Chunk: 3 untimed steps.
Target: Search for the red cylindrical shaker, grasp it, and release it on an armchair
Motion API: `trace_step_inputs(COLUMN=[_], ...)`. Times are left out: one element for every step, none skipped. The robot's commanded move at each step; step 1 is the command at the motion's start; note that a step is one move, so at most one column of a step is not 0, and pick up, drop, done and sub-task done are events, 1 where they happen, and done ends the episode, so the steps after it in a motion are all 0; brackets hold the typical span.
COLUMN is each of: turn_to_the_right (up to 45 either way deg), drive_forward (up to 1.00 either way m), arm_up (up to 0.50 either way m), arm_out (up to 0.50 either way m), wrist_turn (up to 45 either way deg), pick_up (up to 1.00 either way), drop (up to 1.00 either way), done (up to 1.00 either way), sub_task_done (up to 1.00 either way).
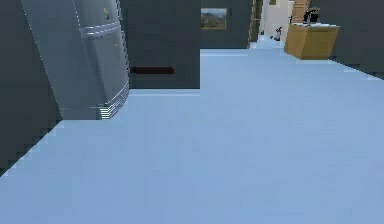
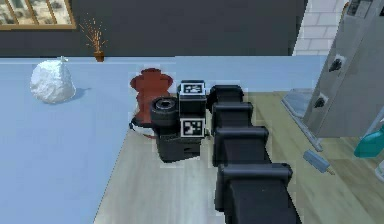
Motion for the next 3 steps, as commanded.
trace_step_inputs(turn_to_the_right=[0.0, 0.0, 0.0], drive_forward=[0.00, 0.00, 0.00], arm_up=[0.00, 0.00, 0.00], arm_out=[0.00, 0.00, 0.00], wrist_turn=[-45.0, -45.0, -21.0], pick_up=[0.00, 0.00, 0.00], drop=[0.00, 0.00, 0.00], done=[0.00, 0.00, 0.00], sub_task_done=[0.00, 0.00, 0.00])
